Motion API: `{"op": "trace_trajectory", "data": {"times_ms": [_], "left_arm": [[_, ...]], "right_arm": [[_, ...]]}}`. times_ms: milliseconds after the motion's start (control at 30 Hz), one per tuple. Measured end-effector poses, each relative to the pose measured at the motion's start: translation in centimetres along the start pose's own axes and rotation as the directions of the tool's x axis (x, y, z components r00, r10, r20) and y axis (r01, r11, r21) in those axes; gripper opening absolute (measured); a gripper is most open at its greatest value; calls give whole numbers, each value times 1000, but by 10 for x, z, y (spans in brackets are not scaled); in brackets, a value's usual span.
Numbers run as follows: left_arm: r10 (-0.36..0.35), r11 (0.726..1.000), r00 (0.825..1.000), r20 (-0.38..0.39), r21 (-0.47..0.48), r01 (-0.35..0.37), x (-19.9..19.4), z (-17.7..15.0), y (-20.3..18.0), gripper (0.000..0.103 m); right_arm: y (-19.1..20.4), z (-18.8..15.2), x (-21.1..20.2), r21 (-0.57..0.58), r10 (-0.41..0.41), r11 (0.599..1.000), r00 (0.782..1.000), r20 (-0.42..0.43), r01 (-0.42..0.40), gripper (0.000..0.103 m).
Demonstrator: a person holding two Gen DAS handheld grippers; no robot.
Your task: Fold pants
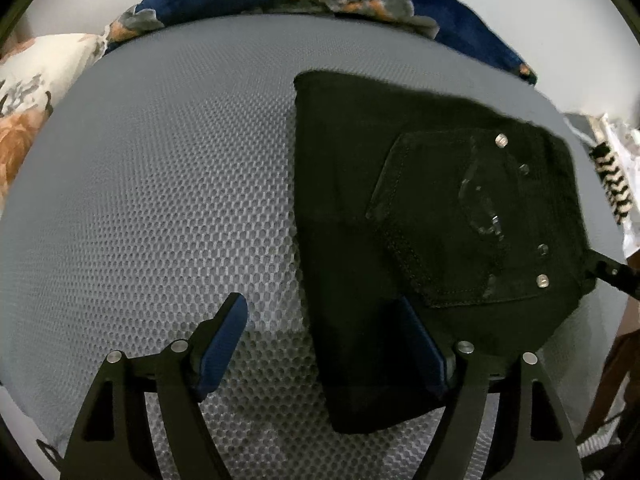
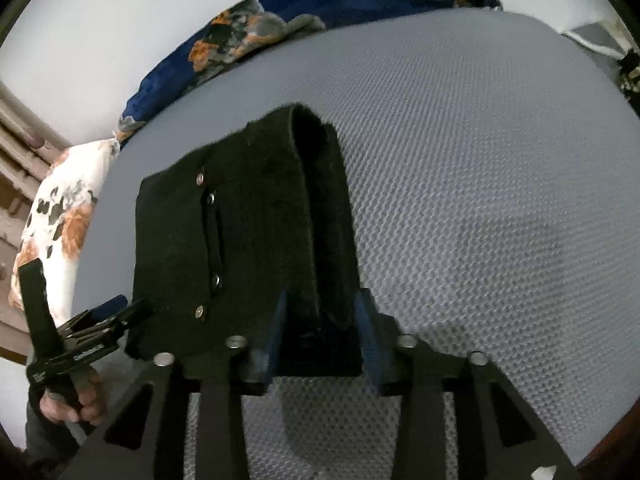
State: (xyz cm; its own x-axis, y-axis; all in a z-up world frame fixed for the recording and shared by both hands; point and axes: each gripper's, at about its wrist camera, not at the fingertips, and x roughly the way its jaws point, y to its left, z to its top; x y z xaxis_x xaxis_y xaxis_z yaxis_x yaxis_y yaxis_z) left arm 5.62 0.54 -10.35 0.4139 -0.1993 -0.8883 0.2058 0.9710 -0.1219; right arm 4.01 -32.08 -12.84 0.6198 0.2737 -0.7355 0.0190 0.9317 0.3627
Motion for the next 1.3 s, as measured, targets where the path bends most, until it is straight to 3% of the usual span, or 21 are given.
{"op": "trace_trajectory", "data": {"times_ms": [100, 233, 367, 467, 733, 1067, 1300], "left_arm": [[-31, 999, 999, 19, -25, 31, -8, 4, 9, 78], [-107, 991, 994, 13, -80, 108, -9, 13, 23, 78], [-257, 957, 966, -24, -149, 251, -2, 19, 34, 78], [-292, 946, 956, -43, -163, 281, 4, 24, 34, 78], [-405, 899, 911, -79, -218, 381, 27, 43, 35, 78], [-508, 842, 858, -78, -252, 476, 40, 64, 40, 78], [-541, 820, 840, -42, -248, 516, 49, 78, 34, 77]], "right_arm": [[-1, 3, -2, -1, 13, 1000, 1000, 1, -13, 42], [-5, 11, 1, 8, 66, 998, 998, -7, -65, 58], [-14, 19, 11, 38, 165, 986, 986, -36, -164, 59], [-26, 25, 25, 90, 242, 968, 968, -70, -235, 61], [-53, 34, 55, 164, 372, 922, 921, -115, -352, 62], [-43, 57, 81, 125, 487, 873, 859, -159, -472, 56], [-35, 69, 100, 143, 551, 834, 821, -149, -533, 51]]}}
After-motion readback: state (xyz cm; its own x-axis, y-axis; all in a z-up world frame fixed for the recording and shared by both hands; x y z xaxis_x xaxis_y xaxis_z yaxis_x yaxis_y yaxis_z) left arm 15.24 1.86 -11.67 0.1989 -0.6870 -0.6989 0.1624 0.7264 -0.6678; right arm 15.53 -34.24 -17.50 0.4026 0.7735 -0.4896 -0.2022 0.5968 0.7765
